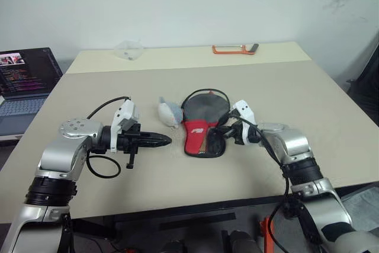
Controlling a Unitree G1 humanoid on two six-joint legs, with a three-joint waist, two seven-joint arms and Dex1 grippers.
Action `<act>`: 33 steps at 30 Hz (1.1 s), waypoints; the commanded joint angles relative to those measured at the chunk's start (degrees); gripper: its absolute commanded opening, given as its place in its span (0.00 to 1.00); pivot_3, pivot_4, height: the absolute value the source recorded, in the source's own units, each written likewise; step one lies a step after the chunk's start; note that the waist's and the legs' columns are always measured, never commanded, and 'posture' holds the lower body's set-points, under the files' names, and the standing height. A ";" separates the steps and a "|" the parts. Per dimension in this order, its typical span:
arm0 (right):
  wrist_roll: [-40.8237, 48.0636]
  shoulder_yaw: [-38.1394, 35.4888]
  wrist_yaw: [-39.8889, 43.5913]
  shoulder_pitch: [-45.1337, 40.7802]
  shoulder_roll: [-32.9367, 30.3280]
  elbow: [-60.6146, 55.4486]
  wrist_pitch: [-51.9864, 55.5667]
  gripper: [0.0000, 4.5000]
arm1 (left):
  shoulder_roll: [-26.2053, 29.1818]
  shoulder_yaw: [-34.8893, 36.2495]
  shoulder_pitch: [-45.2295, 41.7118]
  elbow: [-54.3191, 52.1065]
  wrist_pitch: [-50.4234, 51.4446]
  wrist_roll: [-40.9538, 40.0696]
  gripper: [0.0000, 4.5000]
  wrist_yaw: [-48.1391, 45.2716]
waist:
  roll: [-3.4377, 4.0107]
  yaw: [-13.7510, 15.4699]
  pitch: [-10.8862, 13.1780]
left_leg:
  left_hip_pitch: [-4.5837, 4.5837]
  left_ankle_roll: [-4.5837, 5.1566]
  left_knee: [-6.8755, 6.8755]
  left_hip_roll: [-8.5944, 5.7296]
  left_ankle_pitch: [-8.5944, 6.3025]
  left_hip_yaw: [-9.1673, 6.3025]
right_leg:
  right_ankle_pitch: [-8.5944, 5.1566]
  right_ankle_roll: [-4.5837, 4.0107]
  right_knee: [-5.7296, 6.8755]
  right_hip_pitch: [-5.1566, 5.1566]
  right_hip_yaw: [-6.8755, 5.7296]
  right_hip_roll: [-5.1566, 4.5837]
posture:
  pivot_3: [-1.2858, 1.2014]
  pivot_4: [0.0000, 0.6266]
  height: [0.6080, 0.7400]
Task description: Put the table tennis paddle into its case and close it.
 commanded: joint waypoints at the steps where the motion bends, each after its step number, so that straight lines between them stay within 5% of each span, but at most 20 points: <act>1: 3.72 1.38 0.79 4.07 -0.48 -11.31 4.78 0.00 | 1.34 2.08 1.18 -3.94 -1.41 -1.81 0.00 -1.13 | 0.00 0.17 0.00 | -0.01 0.00 -0.01 -0.01 0.00 0.00 | 0.00 0.00 -0.03 0.00 0.00 -0.01 | 0.52 0.24 1.00; 13: 10.09 2.03 -4.14 20.40 -2.76 -33.33 17.78 0.00 | 2.30 1.35 4.09 -5.77 -0.55 -4.10 0.00 -2.96 | 0.00 1.55 0.00 | 0.04 0.17 -0.06 0.00 -0.10 -0.03 | -0.01 0.00 -0.09 0.06 -0.07 0.01 | 0.52 0.24 1.00; 33: 15.10 -0.77 -5.51 22.10 -12.15 -34.97 19.54 0.00 | 0.93 -0.89 5.03 -8.20 -0.15 -4.24 0.00 -3.13 | -0.01 2.72 -0.01 | 0.04 0.18 -0.06 -0.01 -0.11 -0.05 | -0.01 0.01 -0.21 0.18 -0.16 0.00 | 0.52 0.24 1.00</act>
